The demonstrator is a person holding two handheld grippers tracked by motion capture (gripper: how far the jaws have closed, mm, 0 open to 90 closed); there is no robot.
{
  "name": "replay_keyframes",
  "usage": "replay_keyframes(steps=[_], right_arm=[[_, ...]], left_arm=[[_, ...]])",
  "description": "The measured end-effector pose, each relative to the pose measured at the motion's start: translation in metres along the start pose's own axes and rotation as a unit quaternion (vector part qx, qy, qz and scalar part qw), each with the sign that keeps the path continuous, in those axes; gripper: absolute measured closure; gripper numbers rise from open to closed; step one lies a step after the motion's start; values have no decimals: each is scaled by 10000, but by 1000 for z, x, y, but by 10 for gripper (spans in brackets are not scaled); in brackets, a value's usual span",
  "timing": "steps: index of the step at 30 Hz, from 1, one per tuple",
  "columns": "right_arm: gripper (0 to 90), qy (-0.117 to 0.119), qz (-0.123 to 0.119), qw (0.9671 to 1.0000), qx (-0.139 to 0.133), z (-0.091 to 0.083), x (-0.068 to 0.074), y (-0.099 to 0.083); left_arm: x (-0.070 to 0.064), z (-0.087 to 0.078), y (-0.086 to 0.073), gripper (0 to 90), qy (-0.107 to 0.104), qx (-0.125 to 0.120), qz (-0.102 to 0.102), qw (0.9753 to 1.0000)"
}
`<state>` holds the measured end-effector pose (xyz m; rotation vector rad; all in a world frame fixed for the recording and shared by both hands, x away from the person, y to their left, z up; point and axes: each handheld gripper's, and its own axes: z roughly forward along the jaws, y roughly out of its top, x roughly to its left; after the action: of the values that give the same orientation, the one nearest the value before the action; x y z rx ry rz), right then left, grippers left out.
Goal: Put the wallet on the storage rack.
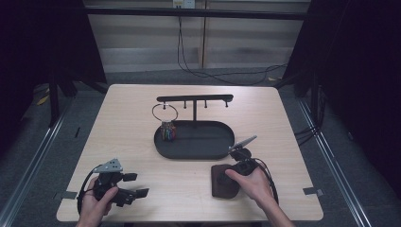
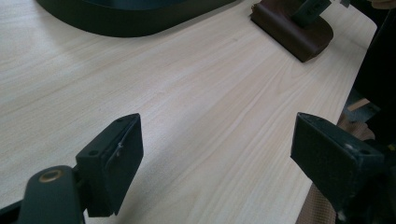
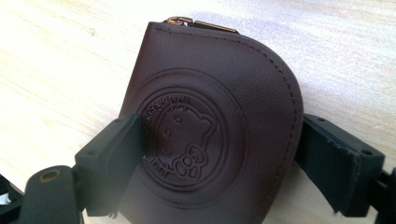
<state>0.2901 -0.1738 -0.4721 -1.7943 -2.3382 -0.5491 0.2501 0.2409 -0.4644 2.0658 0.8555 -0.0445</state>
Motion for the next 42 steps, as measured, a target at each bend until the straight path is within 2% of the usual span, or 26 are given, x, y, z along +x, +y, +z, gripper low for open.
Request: replay_keyframes(steps=[9, 11, 14, 15, 26, 27, 28, 29, 32, 42], right_arm=[[191, 46, 21, 9999, 111, -1, -2, 3], [212, 40, 47, 9999, 101, -2, -3, 3], [295, 74, 123, 9999, 3, -6, -6, 4], [296, 119, 141, 9998, 1, -6, -7, 4], [307, 41, 88, 9999, 109, -7, -5, 8], [350, 26, 81, 9999, 95, -7, -5, 8], [507, 93, 109, 9999, 0, -10, -6, 7], [563, 188, 154, 9995, -180, -15, -9, 7], [565, 256, 205, 9994, -114, -14, -13, 9], [606, 210, 165, 9996, -99, -16, -11, 12]], left_arm=[[1, -1, 0, 170, -9, -4, -2, 10000], [1, -1, 0, 171, -5, -10, 5, 10000], [1, -1, 0, 171, -8, -1, 1, 10000], [0, -1, 0, 171, -6, 4, 4, 10000], [1, -1, 0, 178, -31, 10, -27, 10000], [1, -1, 0, 179, -25, 5, -28, 10000], [1, -1, 0, 179, -36, -12, -33, 10000], [1, -1, 0, 179, -38, -19, -30, 10000], [0, -1, 0, 179, -30, -5, -13, 10000], [0, -1, 0, 179, -30, 0, 11, 10000]])
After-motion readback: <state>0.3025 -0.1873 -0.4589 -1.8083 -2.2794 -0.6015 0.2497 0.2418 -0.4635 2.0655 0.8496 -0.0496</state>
